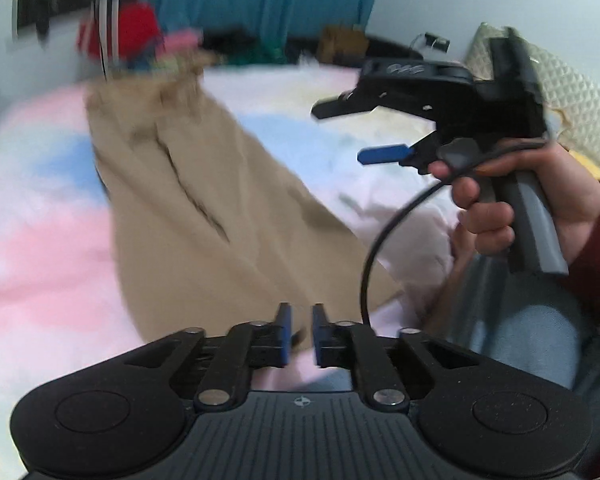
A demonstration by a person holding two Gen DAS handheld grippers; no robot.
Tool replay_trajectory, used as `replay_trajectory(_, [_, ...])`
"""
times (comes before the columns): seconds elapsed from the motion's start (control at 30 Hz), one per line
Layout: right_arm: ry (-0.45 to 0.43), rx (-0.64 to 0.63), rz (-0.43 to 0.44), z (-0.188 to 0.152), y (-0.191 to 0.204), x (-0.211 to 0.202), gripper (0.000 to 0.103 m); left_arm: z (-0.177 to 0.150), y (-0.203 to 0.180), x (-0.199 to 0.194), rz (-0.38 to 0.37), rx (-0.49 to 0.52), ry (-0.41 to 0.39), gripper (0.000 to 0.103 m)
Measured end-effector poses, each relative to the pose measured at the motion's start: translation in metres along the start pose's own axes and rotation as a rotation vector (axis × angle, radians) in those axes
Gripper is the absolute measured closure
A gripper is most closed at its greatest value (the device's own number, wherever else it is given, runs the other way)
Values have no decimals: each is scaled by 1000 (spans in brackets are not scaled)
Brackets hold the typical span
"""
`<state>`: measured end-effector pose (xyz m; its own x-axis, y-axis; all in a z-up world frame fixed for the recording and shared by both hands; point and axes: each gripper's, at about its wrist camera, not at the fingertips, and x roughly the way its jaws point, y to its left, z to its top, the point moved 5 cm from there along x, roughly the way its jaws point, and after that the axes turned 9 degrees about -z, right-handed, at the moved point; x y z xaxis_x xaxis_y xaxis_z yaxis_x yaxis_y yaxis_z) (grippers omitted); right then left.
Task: Fold clothes
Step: 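Pull the hem with the left gripper to straighten the strip, release and regrasp, then grasp the hem with the right gripper beside the left gripper and lift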
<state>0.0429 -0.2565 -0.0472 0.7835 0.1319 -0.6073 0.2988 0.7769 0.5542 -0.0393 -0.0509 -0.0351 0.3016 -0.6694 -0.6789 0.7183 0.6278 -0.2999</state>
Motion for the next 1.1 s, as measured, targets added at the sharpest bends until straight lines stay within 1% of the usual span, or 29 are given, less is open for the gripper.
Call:
replay_trajectory(0.03, [29, 9, 4, -3, -4, 1, 19, 1, 6, -3, -18, -39, -7, 66])
replay_trajectory(0.07, [52, 16, 1, -6, -8, 1, 19, 2, 11, -6, -37, -82, -18, 58])
replay_trajectory(0.1, [69, 24, -6, -9, -12, 1, 19, 4, 17, -9, -55, -125, -29, 43])
replay_trajectory(0.13, [85, 31, -12, -12, -15, 1, 19, 5, 25, -14, -65, -171, -52, 37])
replay_trajectory(0.17, [99, 44, -14, -14, -19, 1, 18, 6, 35, -20, -66, -221, -82, 36])
replay_trajectory(0.2, [109, 62, -12, -16, -21, 1, 18, 7, 46, -25, -58, -277, -109, 33])
replay_trajectory(0.23, [123, 80, -6, -18, -24, 3, 18, 7, 59, -29, -34, -341, -129, 28])
replay_trajectory(0.27, [142, 99, 2, -21, -26, 6, 18, 6, 71, -29, -6, -400, -138, 27])
replay_trajectory(0.33, [180, 132, 9, -26, -30, 11, 19, 0, 99, -24, 53, -547, -127, 28])
replay_trajectory(0.37, [199, 142, 0, -29, -33, 15, 19, -3, 110, -20, 66, -618, -112, 29])
replay_trajectory(0.4, [219, 153, -10, -32, -35, 19, 18, -5, 119, -16, 67, -668, -103, 32])
replay_trajectory(0.43, [236, 161, -19, -35, -37, 23, 18, -7, 127, -12, 66, -712, -97, 32])
replay_trajectory(0.5, [266, 163, -43, -40, -40, 29, 20, -7, 134, -7, 64, -739, -89, 31])
replay_trajectory(0.6, [306, 136, -73, -49, -39, 36, 23, -6, 135, 4, 67, -727, -42, 30])
replay_trajectory(0.67, [327, 119, -64, -53, -35, 37, 23, -8, 129, 8, 30, -723, -38, 31])
replay_trajectory(0.7, [340, 118, -53, -55, -33, 37, 23, -9, 127, 8, 0, -722, -36, 35])
replay_trajectory(0.73, [356, 119, -38, -59, -31, 35, 24, -10, 125, 9, -35, -725, -31, 43])
replay_trajectory(0.77, [374, 122, -20, -63, -29, 33, 25, -12, 123, 10, -57, -726, -20, 46])
replay_trajectory(0.8, [392, 124, -2, -67, -26, 30, 29, -15, 121, 12, -64, -718, -8, 52])
replay_trajectory(0.87, [423, 130, 30, -77, -22, 25, 30, -18, 114, 11, -68, -680, 16, 63])
replay_trajectory(0.93, [435, 92, 3, -89, -15, 20, 36, -20, 108, 11, -63, -650, 37, 84])
replay_trajectory(0.97, [440, 67, -17, -95, -11, 17, 44, -21, 106, 10, -61, -640, 36, 86])
replay_trajectory(1.0, [438, 50, -33, -97, -9, 14, 61, -21, 105, 7, -64, -637, 22, 89])
replay_trajectory(1.03, [429, 39, -44, -97, -7, 11, 72, -21, 105, 3, -67, -636, 5, 91])
replay_trajectory(1.07, [421, 29, -55, -96, -6, 8, 88, -21, 105, -2, -77, -643, -22, 92])
replay_trajectory(1.1, [413, 18, -66, -96, -4, 5, 89, -21, 107, -7, -92, -655, -57, 93])
